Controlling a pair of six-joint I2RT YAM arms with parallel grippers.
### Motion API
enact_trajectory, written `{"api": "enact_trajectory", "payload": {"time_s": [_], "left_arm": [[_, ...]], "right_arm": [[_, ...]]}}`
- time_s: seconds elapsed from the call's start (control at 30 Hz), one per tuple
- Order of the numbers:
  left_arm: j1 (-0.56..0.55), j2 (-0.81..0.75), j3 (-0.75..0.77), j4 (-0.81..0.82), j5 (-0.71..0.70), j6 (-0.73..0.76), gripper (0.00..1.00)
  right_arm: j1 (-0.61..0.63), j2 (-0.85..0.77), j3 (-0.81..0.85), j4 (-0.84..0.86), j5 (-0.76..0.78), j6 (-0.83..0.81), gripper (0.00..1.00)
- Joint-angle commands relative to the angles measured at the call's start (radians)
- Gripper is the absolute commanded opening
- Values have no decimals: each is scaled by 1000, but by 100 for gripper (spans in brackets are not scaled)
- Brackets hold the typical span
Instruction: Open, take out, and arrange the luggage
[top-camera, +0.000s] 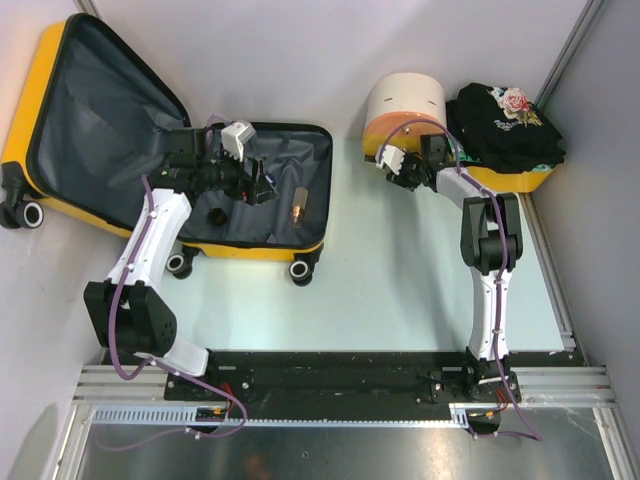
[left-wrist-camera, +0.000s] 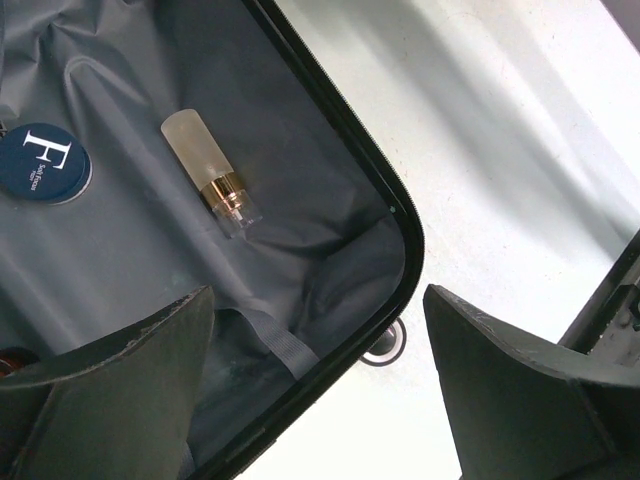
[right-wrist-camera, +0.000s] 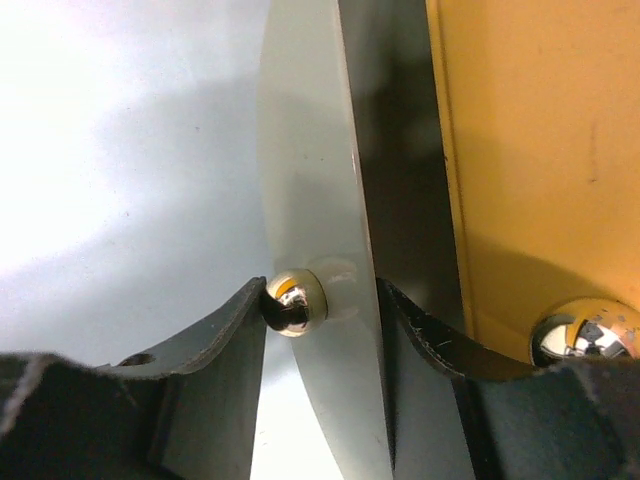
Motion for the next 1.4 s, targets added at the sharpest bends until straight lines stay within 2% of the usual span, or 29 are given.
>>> {"api": "enact_trajectory", "payload": {"time_s": [0.0,0.03,0.27,0.4,0.5,1.0,1.37], "left_arm": [[5,-5,9,10,10,31,89],[5,-5,12,10,10,31,89],[3,-4,17,9,12,33,89],[5,-7,9,10,12,37,89],[5,-8,3,10,10,42,89],[5,-47,-67,10,12,57,89],[6,-39,-55,9,-82,45,90]], "right_arm": [[-5,-29,-7,22,-23,-38,14],[3,-38,-23,37,-22,-53,0],[27,-142,-159,149,-20,-65,0],[60,-220,-302,319,53,-62,0],[76,-263,-357,356,87,-42,0],[155,-529,-665,315,119,31,0],[150,-563,-734,364,156,82,0]]}}
